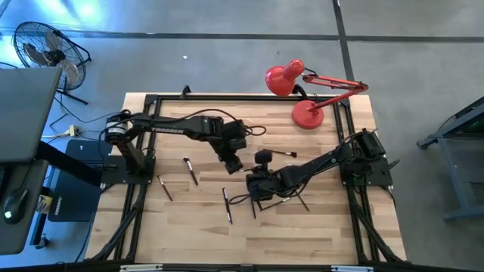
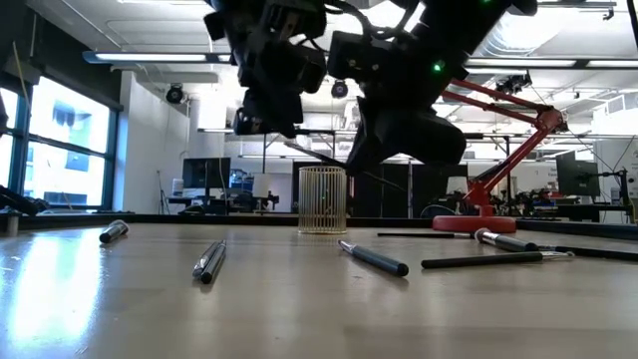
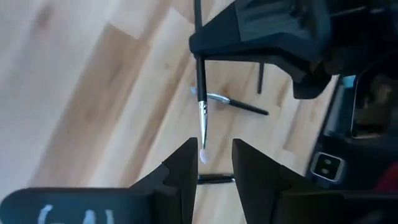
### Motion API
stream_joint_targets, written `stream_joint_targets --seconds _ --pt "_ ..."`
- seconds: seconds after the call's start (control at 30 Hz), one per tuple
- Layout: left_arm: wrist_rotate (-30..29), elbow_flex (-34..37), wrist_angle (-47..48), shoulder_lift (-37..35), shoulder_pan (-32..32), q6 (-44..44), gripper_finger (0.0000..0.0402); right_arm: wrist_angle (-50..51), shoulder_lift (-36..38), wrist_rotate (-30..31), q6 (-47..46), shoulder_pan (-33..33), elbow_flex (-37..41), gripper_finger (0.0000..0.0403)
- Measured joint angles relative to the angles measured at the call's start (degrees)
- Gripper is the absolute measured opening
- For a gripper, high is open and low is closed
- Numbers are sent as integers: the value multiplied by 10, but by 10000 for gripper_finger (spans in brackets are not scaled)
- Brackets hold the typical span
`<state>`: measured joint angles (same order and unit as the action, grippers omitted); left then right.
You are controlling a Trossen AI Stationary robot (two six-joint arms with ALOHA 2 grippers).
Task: Pick & Place Makeup Brushes
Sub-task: Put the eyeshadow brush into the makeup brush holder
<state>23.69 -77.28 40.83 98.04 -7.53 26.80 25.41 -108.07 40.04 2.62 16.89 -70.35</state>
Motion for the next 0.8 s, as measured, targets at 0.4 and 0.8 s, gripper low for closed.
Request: stream_joint_targets --seconds 0.4,0.8 --pt "-205 24 198 -88 28 -24 97 94 11 -14 -279 8 14 3" --pt "-250 304 10 -274 102 138 97 -316 189 -18 -397 6 274 3"
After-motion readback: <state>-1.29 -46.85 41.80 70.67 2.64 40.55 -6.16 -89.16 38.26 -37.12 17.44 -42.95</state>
